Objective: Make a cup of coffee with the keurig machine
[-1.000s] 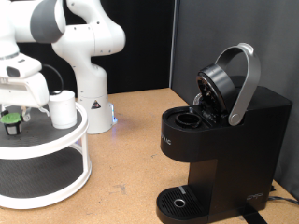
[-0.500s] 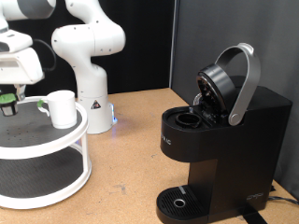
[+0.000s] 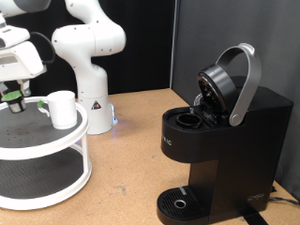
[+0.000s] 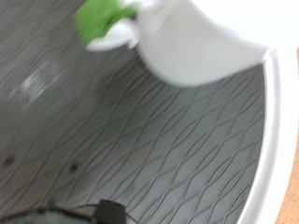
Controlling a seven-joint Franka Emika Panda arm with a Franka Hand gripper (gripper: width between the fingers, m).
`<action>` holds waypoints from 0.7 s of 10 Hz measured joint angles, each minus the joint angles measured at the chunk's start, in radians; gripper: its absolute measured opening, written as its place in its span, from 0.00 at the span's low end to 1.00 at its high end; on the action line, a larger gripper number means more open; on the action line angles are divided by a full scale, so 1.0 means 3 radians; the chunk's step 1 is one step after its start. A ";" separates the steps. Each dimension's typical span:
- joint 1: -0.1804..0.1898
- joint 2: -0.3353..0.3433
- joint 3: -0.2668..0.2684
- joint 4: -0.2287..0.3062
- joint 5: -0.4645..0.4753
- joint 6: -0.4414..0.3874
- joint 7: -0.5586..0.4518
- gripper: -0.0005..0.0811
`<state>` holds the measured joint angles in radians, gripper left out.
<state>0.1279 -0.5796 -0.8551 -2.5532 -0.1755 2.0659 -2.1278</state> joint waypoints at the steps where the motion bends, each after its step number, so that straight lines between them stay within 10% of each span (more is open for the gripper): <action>1: -0.0003 -0.0019 0.0002 0.0019 0.0146 -0.0108 0.0100 0.58; 7: -0.0046 -0.0144 0.0187 0.0066 0.0335 -0.0261 0.0750 0.58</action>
<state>0.1141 -0.6227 -0.7990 -2.5336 -0.0748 1.9875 -1.9029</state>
